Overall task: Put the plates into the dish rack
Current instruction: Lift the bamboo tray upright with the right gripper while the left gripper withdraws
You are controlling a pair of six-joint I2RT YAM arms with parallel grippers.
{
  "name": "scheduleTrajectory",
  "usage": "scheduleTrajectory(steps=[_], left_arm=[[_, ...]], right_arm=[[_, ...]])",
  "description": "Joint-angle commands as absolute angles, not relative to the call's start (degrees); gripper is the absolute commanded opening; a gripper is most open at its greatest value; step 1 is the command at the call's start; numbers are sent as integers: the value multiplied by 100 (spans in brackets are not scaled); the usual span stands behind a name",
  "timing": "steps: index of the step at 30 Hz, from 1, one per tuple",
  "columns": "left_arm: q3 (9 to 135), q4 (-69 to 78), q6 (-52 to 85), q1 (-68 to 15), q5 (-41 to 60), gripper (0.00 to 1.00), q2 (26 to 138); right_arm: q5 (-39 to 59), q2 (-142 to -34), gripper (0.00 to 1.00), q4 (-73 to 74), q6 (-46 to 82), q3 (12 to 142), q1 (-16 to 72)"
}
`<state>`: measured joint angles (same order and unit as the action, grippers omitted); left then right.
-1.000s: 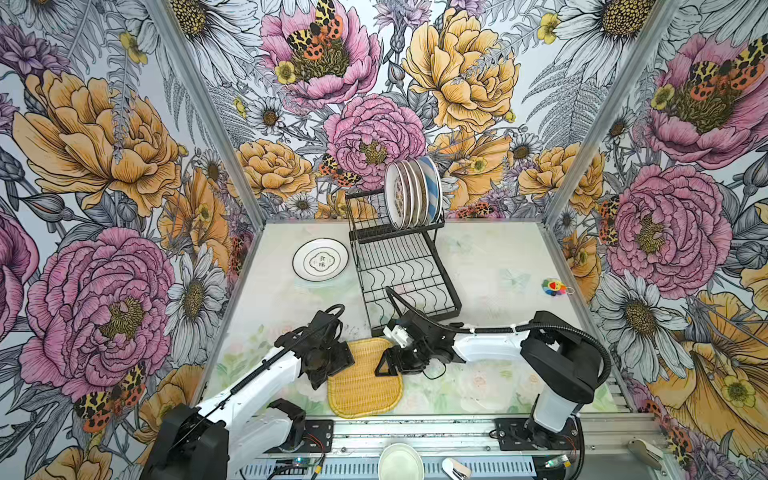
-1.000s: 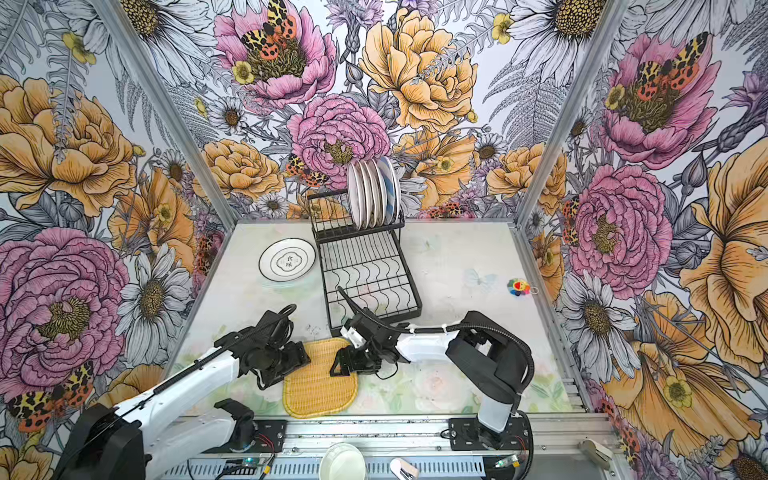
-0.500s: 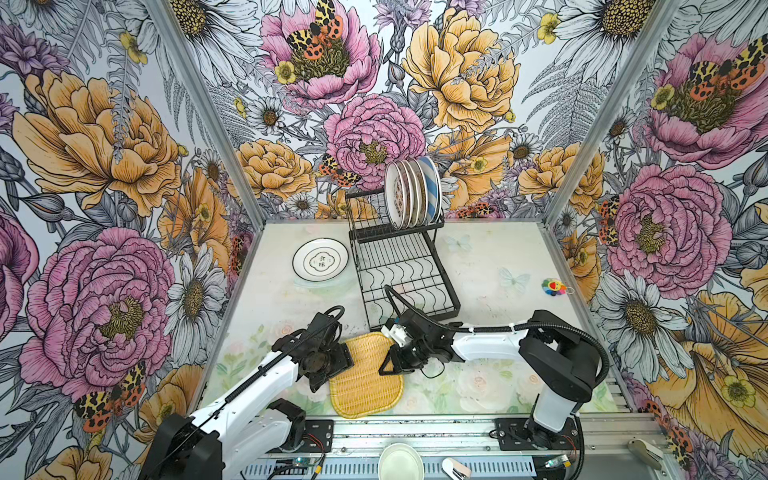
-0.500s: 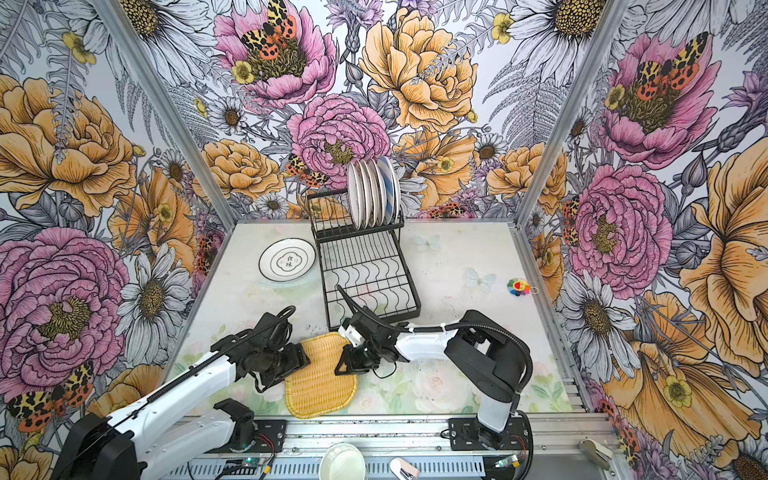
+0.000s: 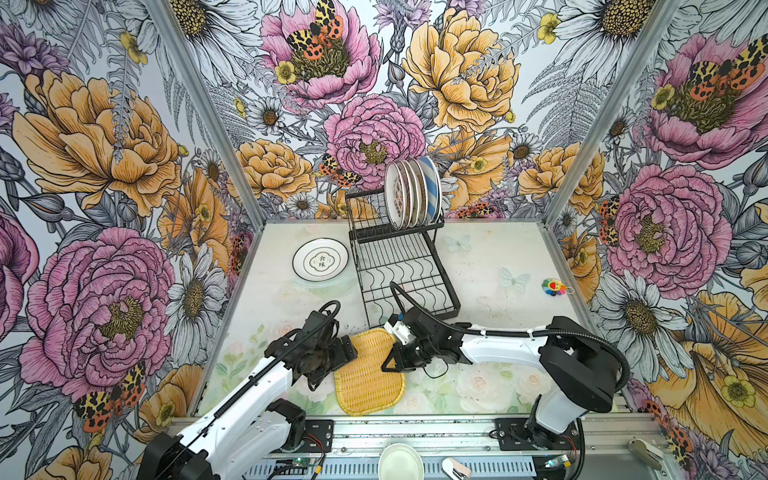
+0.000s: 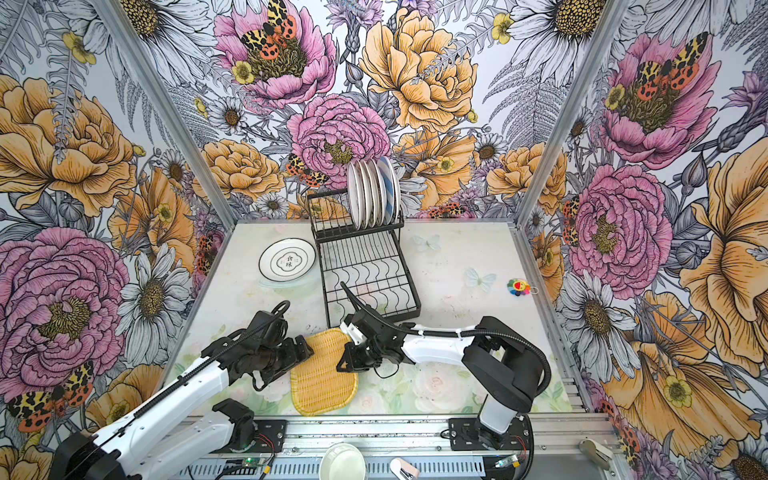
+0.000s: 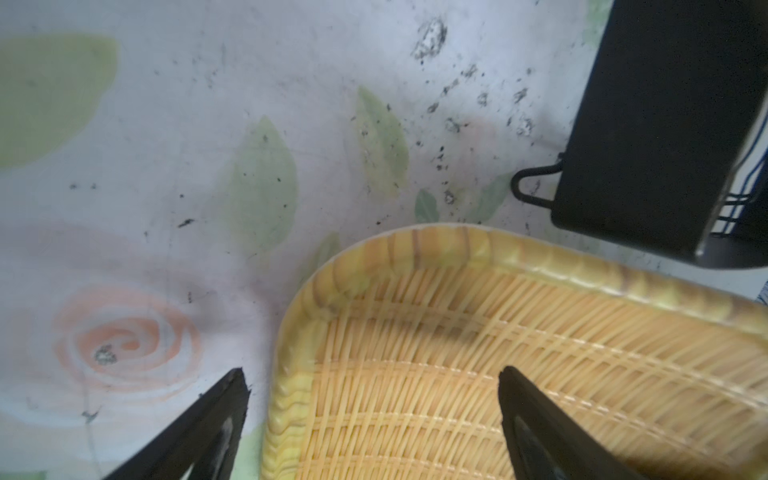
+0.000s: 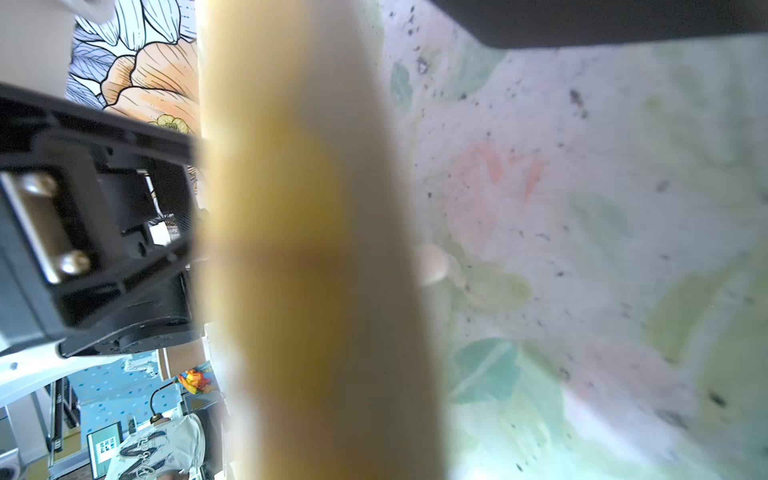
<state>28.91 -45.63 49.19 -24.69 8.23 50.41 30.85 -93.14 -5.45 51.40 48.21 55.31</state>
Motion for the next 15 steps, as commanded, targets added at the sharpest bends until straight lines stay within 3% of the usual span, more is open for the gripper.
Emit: scheduleTrajectory(steps=[1,15], left_arm=[[3030,-4583,4966,-2283,822,96,4795],[3252,-4554,4560,-1581,939,99,4657]], right_arm=[[2611,-8636,0,-721,5045,4821,5509],[1244,-6855,0,-2927,4586,5709,5170]])
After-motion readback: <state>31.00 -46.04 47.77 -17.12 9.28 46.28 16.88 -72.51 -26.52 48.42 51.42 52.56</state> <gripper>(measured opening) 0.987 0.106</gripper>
